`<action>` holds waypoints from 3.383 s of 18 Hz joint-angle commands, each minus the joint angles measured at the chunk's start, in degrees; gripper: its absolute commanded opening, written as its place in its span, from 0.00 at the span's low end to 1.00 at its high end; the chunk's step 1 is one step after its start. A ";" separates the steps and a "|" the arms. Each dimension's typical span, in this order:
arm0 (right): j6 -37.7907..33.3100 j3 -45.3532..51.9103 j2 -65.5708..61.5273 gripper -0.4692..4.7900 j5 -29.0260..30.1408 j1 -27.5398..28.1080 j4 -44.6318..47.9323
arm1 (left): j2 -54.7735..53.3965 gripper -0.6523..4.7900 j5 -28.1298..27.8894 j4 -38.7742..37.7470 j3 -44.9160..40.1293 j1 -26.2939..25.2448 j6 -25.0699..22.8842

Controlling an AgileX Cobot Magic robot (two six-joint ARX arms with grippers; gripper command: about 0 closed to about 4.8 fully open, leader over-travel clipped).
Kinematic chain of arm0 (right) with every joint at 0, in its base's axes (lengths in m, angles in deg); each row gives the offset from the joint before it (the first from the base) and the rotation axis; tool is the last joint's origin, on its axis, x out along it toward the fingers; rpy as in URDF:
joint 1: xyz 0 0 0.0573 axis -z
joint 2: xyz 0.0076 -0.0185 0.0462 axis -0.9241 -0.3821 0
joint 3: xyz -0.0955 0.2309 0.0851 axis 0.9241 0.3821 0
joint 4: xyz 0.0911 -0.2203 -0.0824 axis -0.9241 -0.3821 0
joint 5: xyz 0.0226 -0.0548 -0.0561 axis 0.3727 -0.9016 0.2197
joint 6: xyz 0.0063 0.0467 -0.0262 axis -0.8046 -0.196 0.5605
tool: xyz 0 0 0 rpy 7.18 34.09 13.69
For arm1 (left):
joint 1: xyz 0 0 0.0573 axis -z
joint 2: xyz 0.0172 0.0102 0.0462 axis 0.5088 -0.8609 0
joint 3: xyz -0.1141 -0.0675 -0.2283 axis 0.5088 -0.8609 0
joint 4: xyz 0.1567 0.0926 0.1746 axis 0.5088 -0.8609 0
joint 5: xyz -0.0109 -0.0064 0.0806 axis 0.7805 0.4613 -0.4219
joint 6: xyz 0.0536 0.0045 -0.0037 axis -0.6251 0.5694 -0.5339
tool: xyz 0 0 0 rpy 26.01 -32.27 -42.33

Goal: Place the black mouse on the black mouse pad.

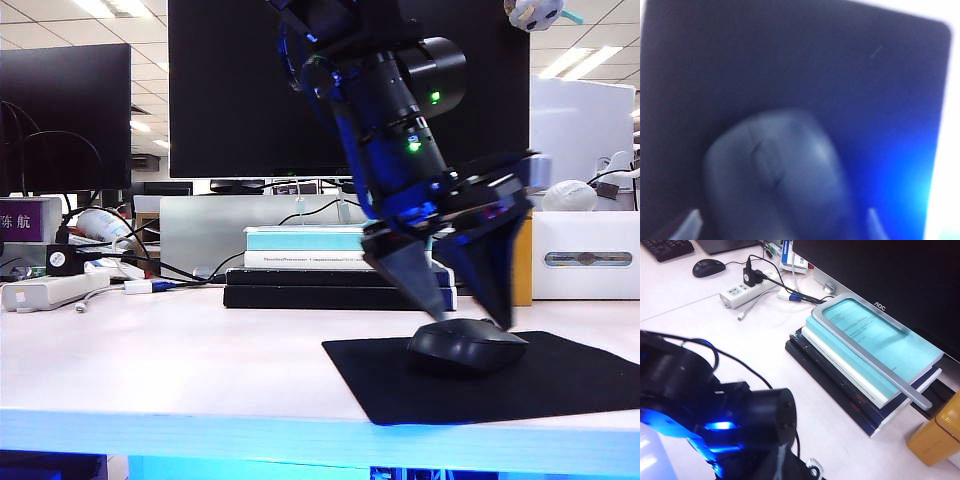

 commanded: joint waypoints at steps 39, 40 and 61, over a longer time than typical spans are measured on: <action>-19.50 64.85 49.53 0.09 -22.67 0.04 32.02 | 105.81 0.11 -17.00 40.24 -93.24 -7.98 20.92; -19.93 67.10 49.53 0.09 -23.26 0.04 32.50 | 105.88 0.11 -16.20 40.39 -94.97 -7.96 20.96; -20.17 76.96 49.48 0.09 -23.41 0.04 33.99 | 105.92 0.11 -16.90 40.59 -103.58 -7.93 20.79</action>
